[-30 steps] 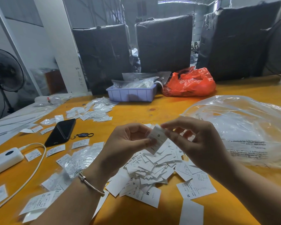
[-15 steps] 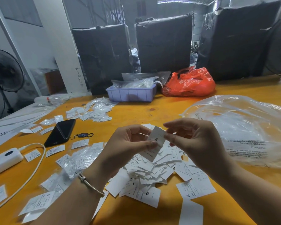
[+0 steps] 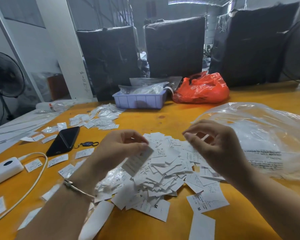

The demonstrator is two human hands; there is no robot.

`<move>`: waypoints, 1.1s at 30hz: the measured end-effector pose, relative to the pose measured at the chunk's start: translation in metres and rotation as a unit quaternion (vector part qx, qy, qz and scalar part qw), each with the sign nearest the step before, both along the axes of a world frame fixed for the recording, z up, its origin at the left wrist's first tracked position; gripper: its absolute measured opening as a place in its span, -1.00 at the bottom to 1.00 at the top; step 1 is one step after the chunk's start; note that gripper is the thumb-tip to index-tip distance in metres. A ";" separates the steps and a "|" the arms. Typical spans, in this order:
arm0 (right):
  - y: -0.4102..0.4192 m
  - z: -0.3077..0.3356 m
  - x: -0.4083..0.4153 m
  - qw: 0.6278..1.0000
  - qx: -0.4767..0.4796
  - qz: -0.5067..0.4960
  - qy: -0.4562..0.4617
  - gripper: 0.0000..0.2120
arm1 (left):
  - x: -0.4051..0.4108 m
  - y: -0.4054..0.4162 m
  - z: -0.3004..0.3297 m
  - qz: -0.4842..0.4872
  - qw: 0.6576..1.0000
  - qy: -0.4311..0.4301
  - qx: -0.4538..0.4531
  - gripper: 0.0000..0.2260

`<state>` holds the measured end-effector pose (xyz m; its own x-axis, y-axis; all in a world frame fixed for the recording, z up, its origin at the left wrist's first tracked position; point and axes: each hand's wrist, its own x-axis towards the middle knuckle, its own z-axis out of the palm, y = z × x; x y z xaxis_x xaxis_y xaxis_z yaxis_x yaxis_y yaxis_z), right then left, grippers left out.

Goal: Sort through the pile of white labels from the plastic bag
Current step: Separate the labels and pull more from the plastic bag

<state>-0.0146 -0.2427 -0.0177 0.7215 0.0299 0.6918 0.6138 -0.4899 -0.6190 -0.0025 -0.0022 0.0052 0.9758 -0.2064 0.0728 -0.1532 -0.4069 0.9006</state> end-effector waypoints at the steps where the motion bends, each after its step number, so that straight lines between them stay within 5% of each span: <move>1: -0.005 0.001 0.003 0.998 -0.021 -0.054 -0.024 -0.94 | 0.004 0.011 0.003 0.033 0.999 0.019 0.021 -0.91; 7: -0.031 0.000 0.017 0.942 -0.173 -0.285 0.042 -0.83 | 0.018 0.069 0.007 0.171 0.970 0.103 0.137 -0.87; 11: -0.046 -0.001 0.025 0.893 -0.249 -0.355 0.118 -0.91 | 0.022 0.074 0.000 0.183 0.943 0.115 0.254 -0.84; 17: -0.058 -0.004 0.032 0.784 -0.388 -0.393 0.282 -0.73 | 0.026 0.069 -0.002 0.200 0.927 0.057 0.312 -0.80; 20: -0.063 -0.007 0.034 0.795 -0.376 -0.399 0.262 -0.91 | 0.024 0.060 -0.001 0.184 0.933 -0.017 0.310 -0.81; 24: -0.067 -0.010 0.037 0.820 -0.337 -0.410 0.215 -0.87 | 0.016 0.036 -0.003 0.128 0.959 -0.110 0.228 -0.89; 33: -0.068 -0.009 0.037 0.878 -0.258 -0.388 0.106 -0.82 | 0.009 0.001 -0.020 0.035 0.967 -0.156 0.197 -0.94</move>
